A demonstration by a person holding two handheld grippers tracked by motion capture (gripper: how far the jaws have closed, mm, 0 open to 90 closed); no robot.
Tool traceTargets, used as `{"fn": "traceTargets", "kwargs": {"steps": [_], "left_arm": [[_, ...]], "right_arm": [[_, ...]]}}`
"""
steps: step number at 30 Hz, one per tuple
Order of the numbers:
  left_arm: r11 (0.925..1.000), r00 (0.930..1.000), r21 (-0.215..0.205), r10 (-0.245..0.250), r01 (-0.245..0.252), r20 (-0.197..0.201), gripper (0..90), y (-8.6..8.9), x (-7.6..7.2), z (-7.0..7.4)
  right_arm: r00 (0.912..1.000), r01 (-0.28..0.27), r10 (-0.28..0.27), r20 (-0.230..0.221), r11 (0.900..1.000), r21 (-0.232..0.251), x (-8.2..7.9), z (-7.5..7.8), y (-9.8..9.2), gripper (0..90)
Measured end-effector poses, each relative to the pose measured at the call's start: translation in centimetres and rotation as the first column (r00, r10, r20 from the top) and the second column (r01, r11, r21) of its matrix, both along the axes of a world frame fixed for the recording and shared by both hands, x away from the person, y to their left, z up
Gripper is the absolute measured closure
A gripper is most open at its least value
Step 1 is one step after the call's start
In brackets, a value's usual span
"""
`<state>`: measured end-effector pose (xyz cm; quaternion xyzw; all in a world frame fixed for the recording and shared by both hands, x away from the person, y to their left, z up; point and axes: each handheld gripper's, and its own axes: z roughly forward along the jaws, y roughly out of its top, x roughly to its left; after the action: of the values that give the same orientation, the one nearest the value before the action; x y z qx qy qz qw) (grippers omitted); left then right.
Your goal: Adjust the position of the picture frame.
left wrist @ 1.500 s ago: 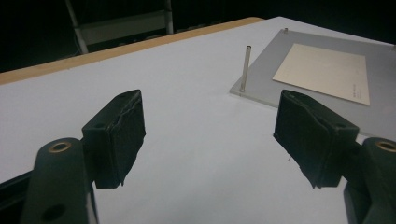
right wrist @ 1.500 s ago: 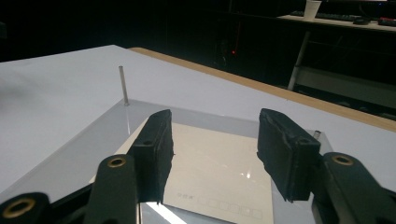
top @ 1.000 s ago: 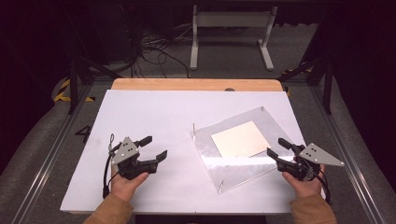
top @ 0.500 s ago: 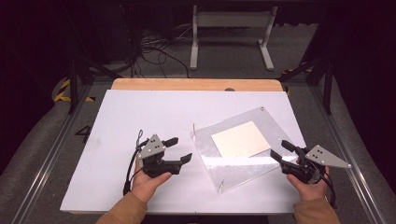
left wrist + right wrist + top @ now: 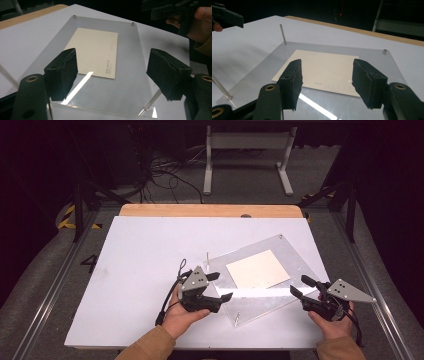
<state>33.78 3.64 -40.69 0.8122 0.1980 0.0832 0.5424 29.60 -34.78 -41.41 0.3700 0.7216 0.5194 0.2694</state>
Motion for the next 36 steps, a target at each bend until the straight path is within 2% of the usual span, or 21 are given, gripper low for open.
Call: {"fn": "traceTargets", "kwargs": {"steps": [1,4,10,11,15,18,20,21,25,30,32,33,34,35,36], "left_arm": [[1.0,1.0,0.0,0.0,0.0,0.0,26.9,0.0,0.0,0.0],[0.9988,0.9991,0.025,-0.041,0.041,0.003,27.1,-1.1,-0.2,-0.5],[0.9933,0.9936,0.04,-0.107,0.109,-0.034,29.4,-2.3,-0.8,-1.8],[0.9902,0.9903,0.047,-0.129,0.132,-0.051,31.0,-2.6,-0.9,-2.4],[0.9864,0.9859,0.065,-0.146,0.151,-0.082,34.0,-2.9,-1.0,-3.2],[0.9806,0.9834,0.094,-0.165,0.172,-0.075,37.3,-3.1,-1.1,-3.7],[0.9739,0.9794,0.117,-0.186,0.195,-0.078,39.6,-3.6,-1.5,-4.1],[0.9739,0.9794,0.117,-0.186,0.195,-0.078,40.6,-3.6,-1.5,-4.1],[0.962,0.9741,0.16,-0.21,0.221,-0.084,45.1,-4.2,-1.8,-4.6],[0.9502,0.9718,0.208,-0.218,0.232,-0.091,60.5,-4.5,-2.0,-5.2],[0.9489,0.9708,0.21,-0.219,0.235,-0.098,67.3,-4.5,-2.0,-5.2],[0.9466,0.9653,0.202,-0.23,0.251,-0.124,67.3,-4.5,-2.0,-5.2],[0.9458,0.9627,0.199,-0.232,0.257,-0.139,72.2,-4.4,-2.0,-5.3],[0.9451,0.9634,0.204,-0.23,0.255,-0.138,79.9,-4.4,-2.0,-5.3],[0.9468,0.9655,0.208,-0.219,0.245,-0.141,82.0,-4.2,-1.9,-5.2]], "right_arm": [[1.0,0.0,0.0,0.0,1.0,0.0,0.0,0.0,0.0,41.5],[0.9999,-0.006,0.006,-0.011,1.0,-0.009,0.0,-0.1,0.1,41.6],[0.9998,-0.013,0.012,-0.013,1.0,-0.014,0.0,-0.2,0.1,41.6],[0.9998,-0.013,0.012,-0.014,1.0,-0.012,0.0,-0.2,0.1,41.6],[0.9998,-0.013,0.013,-0.014,1.0,-0.009,-0.1,-0.2,0.1,41.5],[0.9998,-0.015,0.015,-0.014,1.0,-0.01,0.0,-0.2,0.1,41.5],[0.9997,-0.014,0.014,-0.018,1.0,-0.009,0.0,-0.3,0.1,41.5],[0.9997,-0.014,0.014,-0.018,1.0,-0.009,0.0,-0.3,0.1,41.5],[0.9997,-0.017,0.017,-0.019,1.0,-0.009,0.0,-0.3,0.1,41.3],[0.9995,-0.024,0.023,-0.02,1.0,-0.014,0.0,-0.4,0.2,41.3],[0.9995,-0.024,0.023,-0.021,1.0,-0.014,0.1,-0.4,0.2,41.3],[0.9994,-0.024,0.024,-0.025,1.0,-0.014,0.1,-0.4,0.3,41.3],[0.9993,-0.025,0.025,-0.027,1.0,-0.013,0.1,-0.4,0.3,41.3],[0.9991,-0.034,0.034,-0.027,0.999,-0.011,0.1,-0.4,0.3,41.2],[0.999,-0.037,0.037,-0.026,0.999,-0.012,0.1,-0.4,0.4,41.1]]}}
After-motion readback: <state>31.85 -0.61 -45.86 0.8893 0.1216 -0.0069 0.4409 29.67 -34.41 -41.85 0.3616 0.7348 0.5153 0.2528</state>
